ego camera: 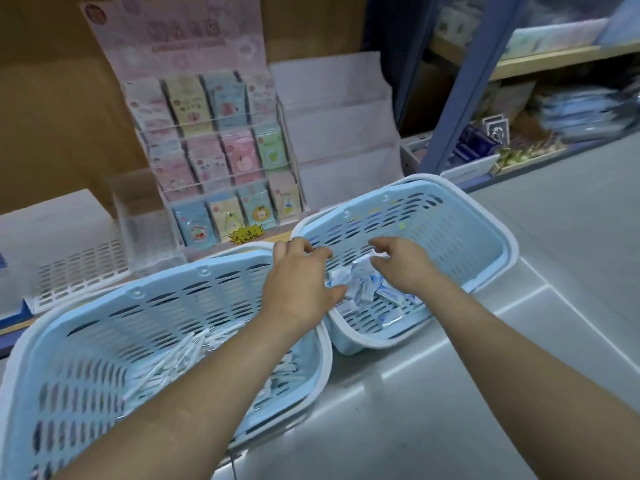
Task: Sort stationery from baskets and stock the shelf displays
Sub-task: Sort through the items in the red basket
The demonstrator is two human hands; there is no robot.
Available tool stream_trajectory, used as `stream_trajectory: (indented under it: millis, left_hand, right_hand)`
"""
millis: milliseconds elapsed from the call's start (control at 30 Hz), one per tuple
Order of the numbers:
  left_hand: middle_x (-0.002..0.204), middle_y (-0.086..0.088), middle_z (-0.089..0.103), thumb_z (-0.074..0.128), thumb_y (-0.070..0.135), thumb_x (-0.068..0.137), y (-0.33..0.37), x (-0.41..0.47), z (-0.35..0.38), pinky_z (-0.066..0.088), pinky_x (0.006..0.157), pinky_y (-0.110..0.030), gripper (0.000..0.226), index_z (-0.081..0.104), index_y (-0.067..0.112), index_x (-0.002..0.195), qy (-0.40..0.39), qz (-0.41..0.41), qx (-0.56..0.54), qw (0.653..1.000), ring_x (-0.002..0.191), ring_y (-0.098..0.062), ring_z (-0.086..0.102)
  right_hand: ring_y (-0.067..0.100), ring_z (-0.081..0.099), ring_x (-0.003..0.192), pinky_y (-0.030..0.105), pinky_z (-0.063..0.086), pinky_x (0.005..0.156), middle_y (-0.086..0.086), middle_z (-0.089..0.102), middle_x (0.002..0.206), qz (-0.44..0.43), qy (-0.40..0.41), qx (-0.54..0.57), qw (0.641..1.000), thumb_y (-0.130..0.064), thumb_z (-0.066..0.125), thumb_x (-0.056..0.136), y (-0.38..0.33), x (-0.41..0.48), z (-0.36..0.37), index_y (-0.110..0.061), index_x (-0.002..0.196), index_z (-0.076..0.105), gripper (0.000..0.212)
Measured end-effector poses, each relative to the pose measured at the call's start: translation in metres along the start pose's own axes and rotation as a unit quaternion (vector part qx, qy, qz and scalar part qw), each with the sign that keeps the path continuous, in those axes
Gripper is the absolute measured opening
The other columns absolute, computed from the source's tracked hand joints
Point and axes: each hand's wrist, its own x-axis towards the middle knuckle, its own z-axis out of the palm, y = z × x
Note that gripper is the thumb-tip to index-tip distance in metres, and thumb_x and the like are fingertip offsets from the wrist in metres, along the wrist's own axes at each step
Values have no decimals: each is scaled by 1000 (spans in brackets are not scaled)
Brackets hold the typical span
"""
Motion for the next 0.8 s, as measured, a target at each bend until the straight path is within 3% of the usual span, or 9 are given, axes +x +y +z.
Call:
stream_trajectory:
  millis: [100, 167, 233, 333, 500, 600, 733, 800]
  left_hand:
    - [144, -1, 36, 57, 53, 89, -1, 1, 2, 30, 107, -37, 54, 49, 29, 136, 22, 8, 46, 999, 133, -23, 20]
    - [141, 1, 42, 57, 46, 91, -6, 1, -1, 32, 107, -36, 43, 55, 29, 131, 28, 26, 15, 999, 132, -21, 25]
    - [127, 4, 55, 59, 32, 92, -17, 0, -13, 37, 102, -30, 28, 63, 27, 119, 19, 35, -86, 996, 121, -16, 43]
    - [99, 9, 69, 60, 15, 91, -38, -14, -52, 48, 88, -28, 16, 69, 28, 94, 13, 12, -198, 980, 90, -9, 62]
    - [78, 6, 70, 60, 12, 90, -106, -67, -132, 53, 76, -34, 28, 65, 39, 81, 6, 12, -154, 988, 75, -13, 64]
    - [76, 2, 71, 60, 11, 89, -159, -114, -172, 51, 73, -35, 20, 72, 27, 90, -5, -8, -84, 996, 72, -16, 63]
    - [81, 12, 70, 58, 7, 84, -234, -196, -218, 48, 75, -23, 25, 74, 24, 93, -4, -67, 18, 998, 77, -4, 61]
    - [85, 14, 71, 57, 5, 80, -276, -242, -227, 47, 76, -18, 27, 74, 24, 89, -10, -106, 36, 994, 80, -2, 62]
  right_hand:
    - [23, 56, 121, 31, 41, 100, 6, 58, 136, -1, 40, 13, 999, -14, 50, 98, 0, 0, 0, -14, 139, 52, 41]
    - [20, 63, 104, 32, 48, 95, 3, 67, 116, -21, 67, 61, 996, -14, 52, 97, -5, -6, 1, -15, 128, 61, 33]
    - [20, 67, 84, 39, 53, 86, -2, 70, 92, -57, 78, 106, 990, -15, 55, 94, -21, -14, 1, -21, 114, 67, 24]
    - [23, 67, 73, 43, 56, 77, -3, 70, 77, -135, 60, 164, 975, -13, 60, 90, -65, -31, 2, -29, 99, 67, 19]
    - [7, 60, 66, 30, 51, 69, -7, 67, 71, -311, -51, 108, 943, -21, 64, 91, -166, -72, 24, -24, 106, 70, 16]
    - [6, 60, 71, 26, 49, 69, -9, 68, 76, -387, -127, 40, 913, -26, 64, 92, -225, -97, 48, -25, 106, 70, 16]
    - [2, 58, 74, 13, 43, 69, -11, 69, 85, -483, -196, -60, 851, -27, 59, 94, -305, -134, 86, -26, 108, 70, 18]
    - [4, 59, 77, 17, 45, 73, -10, 70, 92, -521, -230, -91, 817, -26, 57, 94, -342, -156, 108, -28, 110, 69, 19]
